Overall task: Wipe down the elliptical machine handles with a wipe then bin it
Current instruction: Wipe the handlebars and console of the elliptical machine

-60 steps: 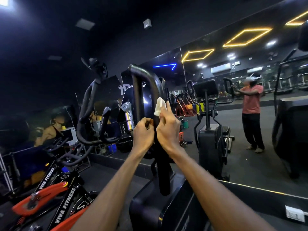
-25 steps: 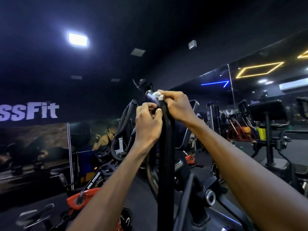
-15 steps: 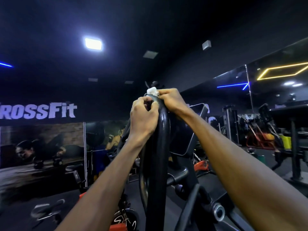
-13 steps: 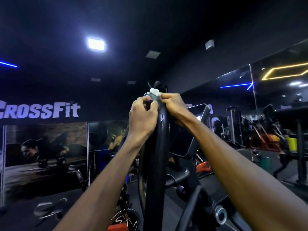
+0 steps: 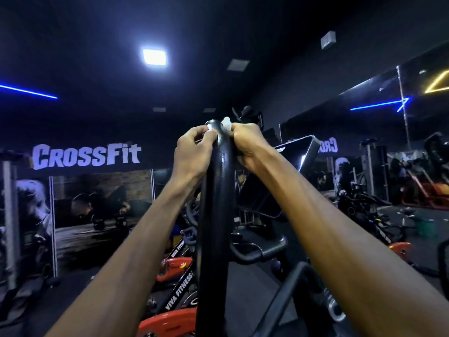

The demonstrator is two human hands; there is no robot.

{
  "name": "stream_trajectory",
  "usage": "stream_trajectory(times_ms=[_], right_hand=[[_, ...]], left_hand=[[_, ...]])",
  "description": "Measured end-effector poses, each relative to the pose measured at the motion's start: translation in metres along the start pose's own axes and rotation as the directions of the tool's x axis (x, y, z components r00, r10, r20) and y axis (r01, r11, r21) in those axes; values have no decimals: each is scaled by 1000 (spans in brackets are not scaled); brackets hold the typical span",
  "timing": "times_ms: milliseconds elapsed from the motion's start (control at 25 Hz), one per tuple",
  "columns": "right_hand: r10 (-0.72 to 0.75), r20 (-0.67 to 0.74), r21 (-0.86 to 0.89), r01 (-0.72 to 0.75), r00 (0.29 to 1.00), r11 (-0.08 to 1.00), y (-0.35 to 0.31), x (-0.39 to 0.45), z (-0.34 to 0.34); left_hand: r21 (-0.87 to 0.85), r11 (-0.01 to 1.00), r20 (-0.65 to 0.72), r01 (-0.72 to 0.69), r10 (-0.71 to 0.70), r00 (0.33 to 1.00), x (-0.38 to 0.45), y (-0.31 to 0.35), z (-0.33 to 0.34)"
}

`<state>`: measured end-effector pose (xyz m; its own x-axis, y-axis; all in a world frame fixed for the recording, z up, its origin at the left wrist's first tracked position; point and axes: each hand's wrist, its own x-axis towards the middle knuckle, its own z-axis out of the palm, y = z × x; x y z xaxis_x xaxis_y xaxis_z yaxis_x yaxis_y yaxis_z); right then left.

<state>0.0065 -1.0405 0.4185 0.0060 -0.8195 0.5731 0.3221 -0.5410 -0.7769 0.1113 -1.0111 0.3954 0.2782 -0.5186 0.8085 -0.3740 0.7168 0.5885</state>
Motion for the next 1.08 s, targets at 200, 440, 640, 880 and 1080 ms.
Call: stream_trajectory(times_ms=[200, 440, 640, 880, 1080], right_hand=[[15, 19, 87, -16, 1000, 996, -5, -29, -9], [-276, 2, -307, 263, 961, 915, 16, -72, -6], [-570, 65, -544, 507, 819, 668, 20, -106, -5], [-674, 114, -623, 581, 730, 524, 41, -107, -3], [-690, -91, -563, 534, 718, 630, 69, -139, 6]], left_hand=[[30, 999, 8, -42, 42, 999, -7, 0, -1], [35, 999, 10, -24, 24, 1000, -19, -2, -7], [-44, 999, 11, 26, -25, 1000, -30, -1, -11], [-161, 984, 50, 76, -69, 996, -39, 1, -18], [-105, 988, 119, 113, -100, 988, -45, -12, -24]])
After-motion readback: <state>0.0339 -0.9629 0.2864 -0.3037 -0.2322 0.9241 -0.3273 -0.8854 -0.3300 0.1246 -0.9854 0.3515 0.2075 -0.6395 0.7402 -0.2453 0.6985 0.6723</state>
